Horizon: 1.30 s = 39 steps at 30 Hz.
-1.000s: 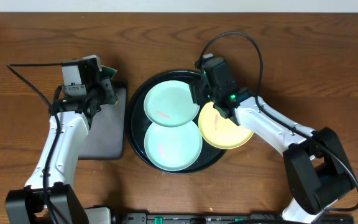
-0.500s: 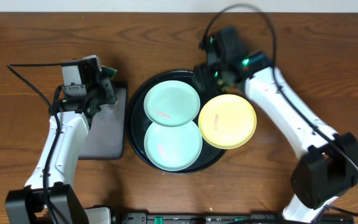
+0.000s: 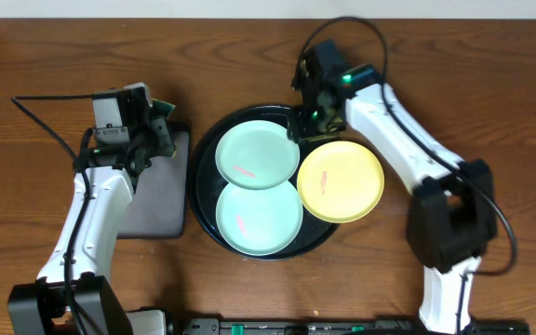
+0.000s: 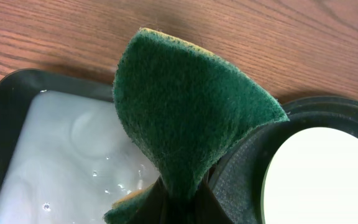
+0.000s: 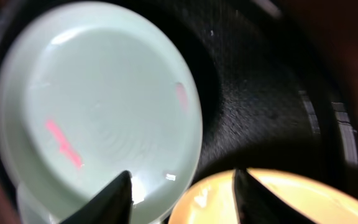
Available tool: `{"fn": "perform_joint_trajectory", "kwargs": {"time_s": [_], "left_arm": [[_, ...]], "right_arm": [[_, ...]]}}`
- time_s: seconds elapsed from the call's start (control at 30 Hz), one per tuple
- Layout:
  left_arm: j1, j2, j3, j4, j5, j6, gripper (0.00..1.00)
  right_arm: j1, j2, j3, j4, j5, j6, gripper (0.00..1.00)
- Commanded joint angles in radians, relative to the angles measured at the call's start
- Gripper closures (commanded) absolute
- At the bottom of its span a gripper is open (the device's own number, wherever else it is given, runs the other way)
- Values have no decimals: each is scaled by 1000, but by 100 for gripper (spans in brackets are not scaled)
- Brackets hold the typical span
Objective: Clean dirty plates on tray and stack at the side
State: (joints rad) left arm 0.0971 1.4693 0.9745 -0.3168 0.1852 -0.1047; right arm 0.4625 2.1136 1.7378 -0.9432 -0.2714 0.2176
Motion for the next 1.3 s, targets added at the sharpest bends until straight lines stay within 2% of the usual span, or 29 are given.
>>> {"fn": "perform_joint_trajectory", "kwargs": {"time_s": [0.0, 0.17, 0.23, 0.37, 0.43, 0.5, 0.53, 0.73, 0.8, 0.9, 1.27], "left_arm": [[2, -5, -6, 1, 10, -6, 92], [2, -5, -6, 2, 10, -6, 92], [2, -5, -6, 2, 10, -6, 92], [2, -5, -6, 2, 10, -6, 92], [2, -5, -6, 2, 10, -6, 92], [2, -5, -6, 2, 10, -6, 92], [2, -5, -6, 2, 10, -5, 92], [2, -5, -6, 2, 10, -6, 92], [2, -5, -6, 2, 10, -6, 92], [2, -5, -6, 2, 10, -6, 92], [2, -5, -6, 5, 10, -6, 92]], "right_arm": [[20, 46, 3, 20, -34, -2, 55], [29, 99, 2, 37, 23, -2, 66], [29, 107, 0, 38, 39, -2, 79], [32, 110, 0, 34, 39, -2, 93], [32, 110, 0, 31, 39, -2, 93], [32, 110, 0, 16, 39, -2, 82], [34, 110, 0, 7, 39, -2, 79], [55, 110, -27, 16, 39, -2, 78], [64, 110, -37, 28, 39, -2, 82], [75, 110, -37, 44, 39, -2, 99], [27, 47, 34, 76, 8, 18, 99]]}}
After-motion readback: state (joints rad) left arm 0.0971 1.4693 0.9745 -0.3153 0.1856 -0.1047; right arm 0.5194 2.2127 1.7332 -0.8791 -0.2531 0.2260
